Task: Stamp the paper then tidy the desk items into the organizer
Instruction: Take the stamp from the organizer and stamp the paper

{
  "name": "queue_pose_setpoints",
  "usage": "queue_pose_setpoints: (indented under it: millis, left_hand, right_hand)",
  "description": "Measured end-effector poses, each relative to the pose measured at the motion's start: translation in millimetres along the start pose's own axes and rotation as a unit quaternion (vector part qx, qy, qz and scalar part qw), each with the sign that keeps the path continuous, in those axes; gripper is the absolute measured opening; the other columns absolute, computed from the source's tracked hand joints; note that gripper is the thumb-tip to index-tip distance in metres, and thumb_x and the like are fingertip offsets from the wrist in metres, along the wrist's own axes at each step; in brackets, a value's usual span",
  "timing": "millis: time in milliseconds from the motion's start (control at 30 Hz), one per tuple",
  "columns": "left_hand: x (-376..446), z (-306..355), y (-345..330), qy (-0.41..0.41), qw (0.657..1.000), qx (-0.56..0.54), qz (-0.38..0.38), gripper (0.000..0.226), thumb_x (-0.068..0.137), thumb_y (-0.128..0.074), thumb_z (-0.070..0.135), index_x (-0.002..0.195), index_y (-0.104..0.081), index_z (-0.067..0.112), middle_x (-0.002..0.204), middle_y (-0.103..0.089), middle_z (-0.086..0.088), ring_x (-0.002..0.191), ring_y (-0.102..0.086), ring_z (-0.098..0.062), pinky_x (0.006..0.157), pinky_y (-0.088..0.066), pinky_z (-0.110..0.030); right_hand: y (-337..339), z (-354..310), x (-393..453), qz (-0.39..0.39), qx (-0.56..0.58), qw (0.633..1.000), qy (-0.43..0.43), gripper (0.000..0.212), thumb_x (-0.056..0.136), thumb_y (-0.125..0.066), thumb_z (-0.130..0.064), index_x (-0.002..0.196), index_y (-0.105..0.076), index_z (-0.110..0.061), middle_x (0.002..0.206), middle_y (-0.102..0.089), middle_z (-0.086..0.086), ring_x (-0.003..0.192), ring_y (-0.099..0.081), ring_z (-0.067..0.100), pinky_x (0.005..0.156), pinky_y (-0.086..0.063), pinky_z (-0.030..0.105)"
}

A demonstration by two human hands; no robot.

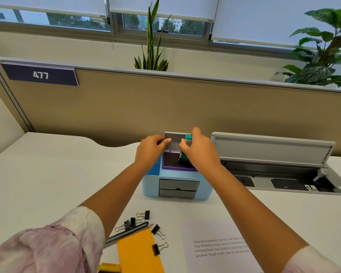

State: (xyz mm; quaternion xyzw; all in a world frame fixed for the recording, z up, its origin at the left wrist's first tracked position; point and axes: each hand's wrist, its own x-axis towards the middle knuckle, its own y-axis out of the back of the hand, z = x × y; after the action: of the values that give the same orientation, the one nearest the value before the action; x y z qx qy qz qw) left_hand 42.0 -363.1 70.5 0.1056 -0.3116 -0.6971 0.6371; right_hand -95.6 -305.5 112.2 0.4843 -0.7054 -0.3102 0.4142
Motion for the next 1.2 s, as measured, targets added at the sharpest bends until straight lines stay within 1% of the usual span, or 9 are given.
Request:
queue_pose_setpoints:
  millis: [167,333,400,567,700,767,867,967,1200]
  left_hand:
    - [0.0,0.1,0.1,0.007,1.0,0.002,-0.001,0.035,0.089,-0.051,0.041,0.096,-0.063,0.008,0.093,-0.07,-0.013,0.085,-0.062,-0.024,0.071,-0.055,-0.041]
    - [0.9,0.0,0.9,0.014,1.0,0.006,-0.003,0.036,0.089,-0.051,0.042,0.097,-0.063,0.008,0.093,-0.069,-0.013,0.086,-0.062,-0.024,0.074,-0.056,-0.043]
    - [0.4,0.1,0.2,0.016,1.0,0.004,-0.005,0.037,0.089,-0.051,0.042,0.098,-0.063,0.008,0.093,-0.069,-0.013,0.086,-0.062,-0.024,0.074,-0.056,-0.043]
    - [-0.4,-1.8,0.5,0.02,1.0,-0.006,-0.011,0.036,0.088,-0.053,0.04,0.098,-0.063,0.007,0.093,-0.069,-0.013,0.086,-0.062,-0.024,0.073,-0.055,-0.042]
    - [0.6,-1.0,2.6,0.017,1.0,-0.009,-0.011,0.032,0.089,-0.055,0.035,0.095,-0.065,0.006,0.09,-0.069,-0.016,0.082,-0.062,-0.024,0.072,-0.055,-0.044]
    - [0.8,-0.5,3.6,0.013,1.0,-0.008,-0.011,0.031,0.089,-0.055,0.034,0.094,-0.065,0.006,0.089,-0.069,-0.016,0.082,-0.062,-0.026,0.072,-0.054,-0.044]
    - [0.2,-0.9,3.9,0.005,1.0,-0.004,-0.012,0.03,0.088,-0.056,0.034,0.094,-0.065,0.006,0.088,-0.069,-0.015,0.081,-0.062,-0.025,0.07,-0.053,-0.042]
    - [-0.3,-1.1,4.1,0.003,1.0,-0.005,-0.013,0.03,0.089,-0.055,0.034,0.094,-0.065,0.006,0.088,-0.069,-0.015,0.08,-0.062,-0.024,0.07,-0.053,-0.041]
    - [-0.6,-1.6,3.7,0.001,1.0,-0.01,-0.014,0.029,0.089,-0.055,0.033,0.095,-0.065,0.006,0.089,-0.069,-0.014,0.081,-0.062,-0.023,0.07,-0.053,-0.039]
  right_hand:
    - [0.3,0.5,0.5,-0.017,0.001,1.0,0.01,0.026,0.092,-0.047,-0.03,0.105,-0.041,-0.008,0.095,-0.059,0.013,0.072,-0.048,0.022,0.058,-0.035,0.029]
    - [0.8,1.2,0.0,-0.03,0.011,0.999,0.027,0.024,0.094,-0.047,-0.028,0.104,-0.039,-0.008,0.086,-0.05,0.007,0.071,-0.046,0.021,0.05,-0.028,0.021]
    - [-0.8,2.8,-1.1,-0.027,0.015,0.999,0.027,0.025,0.094,-0.047,-0.028,0.106,-0.039,-0.007,0.085,-0.049,0.006,0.072,-0.047,0.02,0.054,-0.031,0.022]
    - [3.2,7.5,5.1,-0.053,0.041,0.998,0.013,0.023,0.091,-0.049,-0.031,0.092,-0.036,-0.012,0.081,-0.05,0.006,0.07,-0.048,0.022,0.056,-0.035,0.029]
    - [6.1,1.7,12.8,-0.05,0.078,0.995,0.022,0.022,0.089,-0.051,-0.034,0.09,-0.036,-0.017,0.075,-0.047,-0.001,0.063,-0.045,0.01,0.05,-0.035,0.022]
    - [3.6,-3.8,12.9,-0.047,0.077,0.995,0.037,0.022,0.089,-0.051,-0.033,0.092,-0.037,-0.016,0.08,-0.05,0.002,0.068,-0.05,0.014,0.056,-0.042,0.024]
    - [1.0,-7.4,10.4,-0.036,0.059,0.997,0.043,0.024,0.09,-0.051,-0.032,0.097,-0.041,-0.012,0.085,-0.052,0.006,0.075,-0.054,0.021,0.062,-0.047,0.032]
    - [-3.1,-6.7,8.1,-0.025,0.038,0.998,0.051,0.023,0.09,-0.051,-0.031,0.095,-0.039,-0.011,0.082,-0.052,0.007,0.071,-0.052,0.023,0.058,-0.043,0.031]
    - [-8.0,-6.7,7.8,-0.019,0.034,0.998,0.043,0.026,0.089,-0.053,-0.028,0.1,-0.042,-0.008,0.085,-0.053,0.009,0.074,-0.054,0.025,0.061,-0.045,0.033]
